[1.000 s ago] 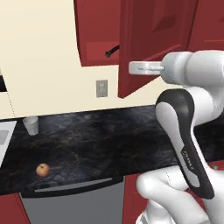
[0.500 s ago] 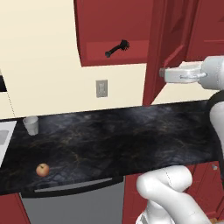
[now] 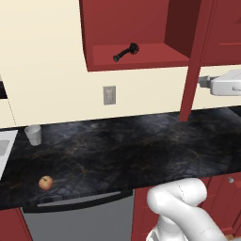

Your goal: Open the cabinet. Pick the dish brush and place it next to the sink. Then close the cabinet.

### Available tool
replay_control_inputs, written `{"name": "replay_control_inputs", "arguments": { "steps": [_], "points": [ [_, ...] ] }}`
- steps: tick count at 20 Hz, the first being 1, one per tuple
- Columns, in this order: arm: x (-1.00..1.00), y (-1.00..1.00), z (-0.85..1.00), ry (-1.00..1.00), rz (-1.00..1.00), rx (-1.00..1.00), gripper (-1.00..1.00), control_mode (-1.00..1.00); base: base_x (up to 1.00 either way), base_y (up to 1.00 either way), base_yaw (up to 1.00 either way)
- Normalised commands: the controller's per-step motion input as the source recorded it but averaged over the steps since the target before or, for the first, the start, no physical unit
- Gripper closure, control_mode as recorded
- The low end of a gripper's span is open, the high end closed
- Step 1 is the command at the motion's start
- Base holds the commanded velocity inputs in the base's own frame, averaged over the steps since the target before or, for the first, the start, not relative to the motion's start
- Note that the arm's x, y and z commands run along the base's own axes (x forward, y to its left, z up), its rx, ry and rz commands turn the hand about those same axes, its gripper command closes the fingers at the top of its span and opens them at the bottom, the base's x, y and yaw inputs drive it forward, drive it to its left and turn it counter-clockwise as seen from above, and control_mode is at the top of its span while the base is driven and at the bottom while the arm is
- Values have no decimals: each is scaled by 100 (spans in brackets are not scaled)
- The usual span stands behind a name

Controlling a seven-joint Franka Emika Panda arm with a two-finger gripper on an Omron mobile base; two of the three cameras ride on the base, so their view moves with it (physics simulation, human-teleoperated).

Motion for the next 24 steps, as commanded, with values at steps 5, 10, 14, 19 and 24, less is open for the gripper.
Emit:
{"name": "replay_control_inputs", "arguments": {
  "steps": [5, 10, 14, 19, 24],
  "points": [
    [-5, 0, 0, 0, 0, 0, -100, -100, 0, 0, 0],
    [-48, 0, 1, -11, 0, 0, -100, -100, 0, 0, 0],
    [-74, 10, 10, -16, 0, 0, -100, -100, 0, 0, 0],
    [-17, 59, -2, -6, 0, -6, -100, -100, 0, 0, 0],
    [-22, 44, -6, -1, -5, -3, -100, -100, 0, 0, 0]
  ]
}}
